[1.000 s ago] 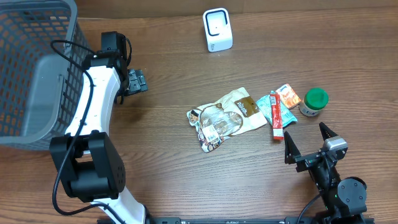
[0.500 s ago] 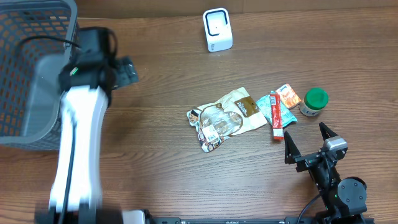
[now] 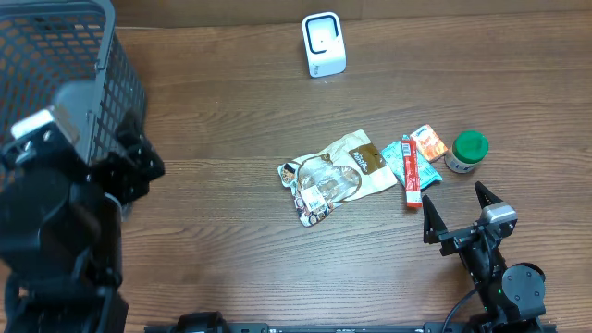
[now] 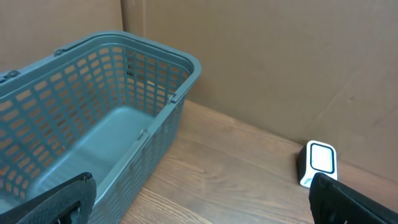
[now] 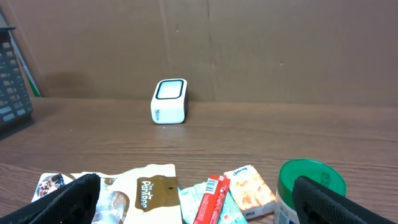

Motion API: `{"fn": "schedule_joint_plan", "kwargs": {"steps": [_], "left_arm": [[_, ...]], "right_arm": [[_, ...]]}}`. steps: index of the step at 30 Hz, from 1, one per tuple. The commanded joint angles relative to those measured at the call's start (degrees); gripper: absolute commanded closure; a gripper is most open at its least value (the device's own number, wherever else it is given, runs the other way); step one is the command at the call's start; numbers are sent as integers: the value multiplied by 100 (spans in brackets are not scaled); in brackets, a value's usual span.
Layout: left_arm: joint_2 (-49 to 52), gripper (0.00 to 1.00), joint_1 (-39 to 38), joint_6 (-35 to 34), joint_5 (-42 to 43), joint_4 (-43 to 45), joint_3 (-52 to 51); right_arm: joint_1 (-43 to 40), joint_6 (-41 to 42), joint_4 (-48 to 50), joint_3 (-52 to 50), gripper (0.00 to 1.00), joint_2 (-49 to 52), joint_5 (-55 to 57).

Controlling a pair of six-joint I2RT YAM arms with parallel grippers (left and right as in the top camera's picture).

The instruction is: Scan the item barcode

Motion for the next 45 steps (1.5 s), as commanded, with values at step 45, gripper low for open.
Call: {"fn": "schedule_joint_plan", "kwargs": {"steps": [45], "left_arm": [[-5130,0,-39,-1167,1368,7187,-7860]], "right_arm": [[-24,24,17,-59,0,-52,9]]}}
